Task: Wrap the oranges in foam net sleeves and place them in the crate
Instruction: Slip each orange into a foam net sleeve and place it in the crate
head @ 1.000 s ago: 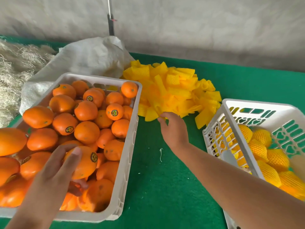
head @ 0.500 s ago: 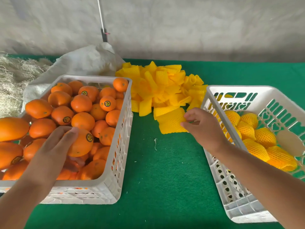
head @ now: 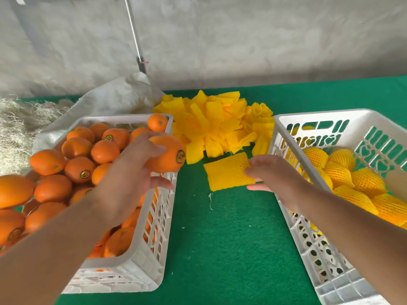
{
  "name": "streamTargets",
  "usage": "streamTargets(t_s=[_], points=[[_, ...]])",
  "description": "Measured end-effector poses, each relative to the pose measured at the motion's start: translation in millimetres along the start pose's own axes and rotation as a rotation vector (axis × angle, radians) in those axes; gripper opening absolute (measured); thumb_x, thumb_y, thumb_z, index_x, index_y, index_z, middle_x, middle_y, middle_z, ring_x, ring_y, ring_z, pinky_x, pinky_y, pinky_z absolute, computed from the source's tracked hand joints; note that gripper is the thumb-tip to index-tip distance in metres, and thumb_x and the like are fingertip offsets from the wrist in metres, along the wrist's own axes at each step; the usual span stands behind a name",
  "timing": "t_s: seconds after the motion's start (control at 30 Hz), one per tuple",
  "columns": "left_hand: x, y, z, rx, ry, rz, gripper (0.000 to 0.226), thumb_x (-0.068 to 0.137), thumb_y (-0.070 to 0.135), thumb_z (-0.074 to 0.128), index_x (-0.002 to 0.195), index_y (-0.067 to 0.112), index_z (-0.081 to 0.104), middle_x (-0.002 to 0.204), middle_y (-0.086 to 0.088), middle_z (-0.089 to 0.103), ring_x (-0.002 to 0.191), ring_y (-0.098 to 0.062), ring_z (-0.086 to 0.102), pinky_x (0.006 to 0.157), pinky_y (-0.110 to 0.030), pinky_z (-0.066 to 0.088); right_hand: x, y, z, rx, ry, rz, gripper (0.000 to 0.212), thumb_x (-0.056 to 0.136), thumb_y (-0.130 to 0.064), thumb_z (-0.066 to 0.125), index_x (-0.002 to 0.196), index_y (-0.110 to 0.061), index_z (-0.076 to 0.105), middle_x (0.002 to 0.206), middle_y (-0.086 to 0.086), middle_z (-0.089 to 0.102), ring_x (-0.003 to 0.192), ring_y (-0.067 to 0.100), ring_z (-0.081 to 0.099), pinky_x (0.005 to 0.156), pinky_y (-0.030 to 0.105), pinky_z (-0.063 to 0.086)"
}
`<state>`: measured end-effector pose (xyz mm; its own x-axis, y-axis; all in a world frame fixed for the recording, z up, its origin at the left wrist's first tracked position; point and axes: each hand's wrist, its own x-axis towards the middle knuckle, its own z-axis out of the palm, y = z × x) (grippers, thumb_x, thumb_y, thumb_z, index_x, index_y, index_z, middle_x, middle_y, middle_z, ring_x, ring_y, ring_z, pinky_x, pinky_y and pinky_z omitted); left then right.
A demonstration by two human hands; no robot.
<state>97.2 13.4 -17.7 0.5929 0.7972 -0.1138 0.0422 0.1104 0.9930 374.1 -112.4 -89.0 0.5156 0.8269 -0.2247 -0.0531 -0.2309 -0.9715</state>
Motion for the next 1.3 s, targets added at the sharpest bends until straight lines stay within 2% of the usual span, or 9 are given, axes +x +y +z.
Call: streamTargets(t_s=[0.13, 0.33, 0.5, 0.6, 0.77, 0.83, 0.93, 1.07, 1.3], points=[[40.8, -0.7, 61.1, -0.008, -0.012, -0.11, 0.037, 0.103, 0.026, 0.062, 0.138, 0.016, 0.057, 0.132, -0.024, 0.064, 0.086, -0.032, 0.07, 0.064, -0.039, 0.061, 11.1, -9.9, -2.6, 0.045, 0.082, 0.043, 0.016, 0.096, -0.008, 0.075, 0.105, -0.021, 0.072, 0.124, 0.013, 0.063, 0.114, 0.023, 0.064, 0.076, 0.033, 0.066], [108.7, -4.6, 83.7, -0.212, 0.129, -0.291, 0.036, 0.097, 0.038, 0.067, 0.131, 0.026, 0.064, 0.124, -0.019, 0.069, 0.083, -0.034, 0.074, 0.065, -0.039, 0.055, 48.4, -47.0, -10.4, 0.227, 0.145, 0.003, 0.016, 0.1, -0.001, 0.067, 0.101, -0.016, 0.064, 0.12, 0.01, 0.06, 0.113, 0.022, 0.058, 0.094, 0.046, 0.06], [121.7, -30.8, 71.6, -0.266, 0.027, -0.267, 0.032, 0.097, 0.045, 0.066, 0.124, 0.029, 0.067, 0.115, -0.02, 0.072, 0.068, -0.031, 0.074, 0.053, -0.033, 0.056, 59.6, -33.9, -16.9, 0.046, 0.133, -0.107, 0.014, 0.098, -0.01, 0.071, 0.11, -0.018, 0.072, 0.111, -0.013, 0.062, 0.101, 0.003, 0.06, 0.08, 0.03, 0.063], [122.3, -36.6, 65.9, -0.236, -0.033, -0.213, 0.031, 0.099, 0.047, 0.064, 0.124, 0.029, 0.066, 0.108, -0.018, 0.072, 0.067, -0.03, 0.071, 0.052, -0.032, 0.055, 62.4, -32.5, -16.3, -0.054, 0.149, -0.118, 0.015, 0.094, -0.017, 0.076, 0.091, -0.03, 0.07, 0.098, -0.009, 0.064, 0.092, 0.009, 0.059, 0.078, 0.033, 0.052], [122.5, -33.9, 64.8, -0.231, -0.054, -0.186, 0.023, 0.098, 0.047, 0.065, 0.117, 0.033, 0.067, 0.105, -0.016, 0.072, 0.068, -0.03, 0.069, 0.051, -0.03, 0.053, 58.0, -29.3, -14.9, -0.217, -0.019, -0.194, 0.043, 0.095, -0.021, 0.075, 0.058, -0.024, 0.053, 0.061, -0.004, 0.032, 0.054, 0.014, 0.033, 0.059, 0.035, 0.028], [123.1, -33.6, 64.9, -0.209, -0.049, -0.181, 0.026, 0.095, 0.049, 0.069, 0.114, 0.032, 0.066, 0.102, -0.014, 0.069, 0.065, -0.026, 0.066, 0.052, -0.031, 0.052, 57.8, -30.0, -14.1, -0.231, -0.023, -0.174, 0.037, 0.094, -0.03, 0.076, 0.059, -0.028, 0.063, 0.059, -0.007, 0.036, 0.053, 0.012, 0.036, 0.056, 0.031, 0.032], [123.1, -32.4, 65.5, -0.193, -0.061, -0.196, 0.039, 0.09, 0.053, 0.074, 0.117, 0.028, 0.065, 0.098, -0.011, 0.065, 0.063, -0.022, 0.062, 0.051, -0.03, 0.051, 61.5, -29.3, -15.1, -0.25, -0.01, -0.138, 0.041, 0.094, -0.024, 0.074, 0.058, -0.027, 0.056, 0.057, -0.007, 0.037, 0.053, 0.012, 0.036, 0.053, 0.026, 0.033], [118.2, -33.4, 66.8, -0.173, -0.107, -0.151, 0.047, 0.088, 0.052, 0.076, 0.124, 0.025, 0.065, 0.099, -0.012, 0.066, 0.063, -0.022, 0.061, 0.052, -0.029, 0.051, 61.3, -29.0, -18.1, -0.159, -0.016, -0.092, 0.022, 0.092, -0.021, 0.075, 0.072, -0.021, 0.067, 0.068, 0.0, 0.053, 0.065, 0.015, 0.05, 0.064, 0.032, 0.044], [111.6, -34.3, 65.8, -0.104, -0.177, -0.087, 0.065, 0.08, 0.057, 0.074, 0.136, 0.025, 0.063, 0.11, -0.012, 0.067, 0.072, -0.022, 0.063, 0.056, -0.031, 0.05, 62.9, -27.0, -25.4, 0.01, -0.05, -0.14, 0.04, 0.093, -0.01, 0.073, 0.058, -0.029, 0.076, 0.069, -0.015, 0.066, 0.072, 0.001, 0.066, 0.076, 0.026, 0.054]])
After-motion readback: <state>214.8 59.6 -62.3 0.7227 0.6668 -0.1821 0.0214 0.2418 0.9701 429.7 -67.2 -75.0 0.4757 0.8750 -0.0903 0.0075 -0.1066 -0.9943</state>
